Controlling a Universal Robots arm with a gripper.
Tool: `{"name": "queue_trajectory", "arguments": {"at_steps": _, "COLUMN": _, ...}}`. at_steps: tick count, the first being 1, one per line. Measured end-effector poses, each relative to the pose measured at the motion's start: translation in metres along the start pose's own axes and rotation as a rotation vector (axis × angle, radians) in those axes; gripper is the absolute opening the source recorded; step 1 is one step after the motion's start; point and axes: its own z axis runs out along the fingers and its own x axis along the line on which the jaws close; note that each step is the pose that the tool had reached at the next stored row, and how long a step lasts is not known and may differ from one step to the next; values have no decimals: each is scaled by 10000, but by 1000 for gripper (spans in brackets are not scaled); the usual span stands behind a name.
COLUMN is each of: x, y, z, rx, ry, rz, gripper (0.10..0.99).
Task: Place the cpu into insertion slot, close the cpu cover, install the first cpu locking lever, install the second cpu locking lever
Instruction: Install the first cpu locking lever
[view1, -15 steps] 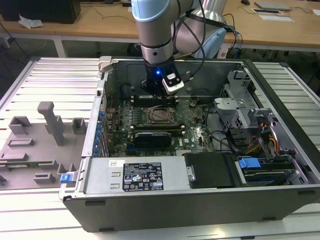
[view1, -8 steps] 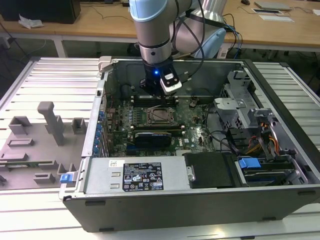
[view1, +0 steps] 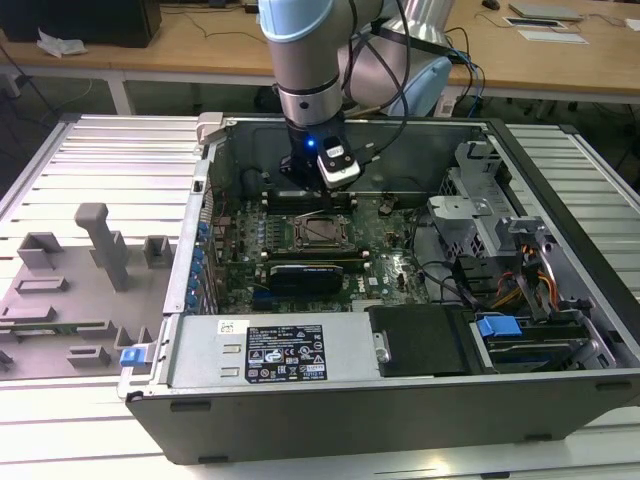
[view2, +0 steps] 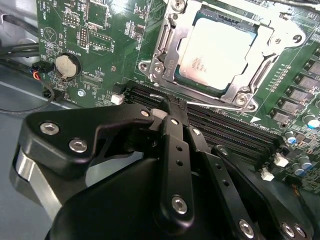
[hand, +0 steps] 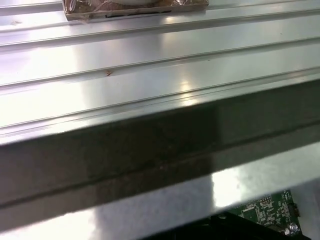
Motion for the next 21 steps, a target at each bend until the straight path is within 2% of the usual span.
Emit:
{"name": "queue_trajectory", "arguments": {"at_steps": 5, "x": 7, "y": 21, "z": 12, "rx": 43, "ry": -34, "rz": 252, "gripper": 106}}
{"name": "queue_trajectory", "arguments": {"at_steps": 15, "x": 20, "y": 11, "z": 96, "rx": 191, "ry": -144, "rz": 1067, "gripper": 106}}
{"name": "queue_trajectory", "arguments": {"at_steps": 21, "x": -14, "y": 16, "z": 136, "rx": 257, "ry": -198, "rz": 1454, "gripper": 106}}
